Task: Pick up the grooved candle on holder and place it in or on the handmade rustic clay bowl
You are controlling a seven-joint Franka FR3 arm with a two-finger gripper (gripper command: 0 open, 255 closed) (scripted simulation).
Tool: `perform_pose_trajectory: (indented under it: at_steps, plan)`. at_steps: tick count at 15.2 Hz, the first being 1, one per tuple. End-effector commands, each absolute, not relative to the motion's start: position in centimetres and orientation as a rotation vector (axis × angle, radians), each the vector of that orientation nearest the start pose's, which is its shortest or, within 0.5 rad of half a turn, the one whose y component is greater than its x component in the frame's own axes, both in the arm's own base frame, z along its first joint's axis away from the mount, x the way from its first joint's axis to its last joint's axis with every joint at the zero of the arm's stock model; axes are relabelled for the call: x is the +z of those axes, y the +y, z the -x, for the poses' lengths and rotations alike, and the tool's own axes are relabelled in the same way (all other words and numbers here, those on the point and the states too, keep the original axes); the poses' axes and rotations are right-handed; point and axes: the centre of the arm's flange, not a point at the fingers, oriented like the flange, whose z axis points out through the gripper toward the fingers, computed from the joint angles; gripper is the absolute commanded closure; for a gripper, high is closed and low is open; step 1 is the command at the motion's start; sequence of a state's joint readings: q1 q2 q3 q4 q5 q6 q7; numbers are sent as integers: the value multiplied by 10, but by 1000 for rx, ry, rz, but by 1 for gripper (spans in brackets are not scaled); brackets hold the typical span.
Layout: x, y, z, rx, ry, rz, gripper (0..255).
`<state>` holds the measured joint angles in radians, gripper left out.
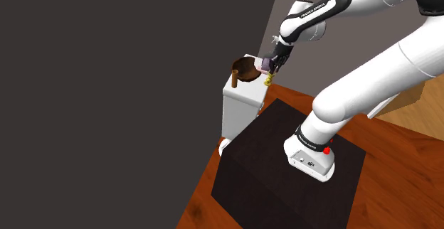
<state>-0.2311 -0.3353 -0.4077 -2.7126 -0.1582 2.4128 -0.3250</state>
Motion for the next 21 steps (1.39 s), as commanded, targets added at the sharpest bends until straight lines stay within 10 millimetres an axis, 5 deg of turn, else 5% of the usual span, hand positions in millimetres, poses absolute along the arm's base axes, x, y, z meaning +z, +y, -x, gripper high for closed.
perform_pose_trajectory:
  at_steps: [1, 14, 21]
  plan:
    - [335, -228, -318, -41, 276, 3115, 255]
    - [402, -228, -318, -41, 276, 3115, 255]
    - [420, -255, -404, -41, 276, 3115, 255]
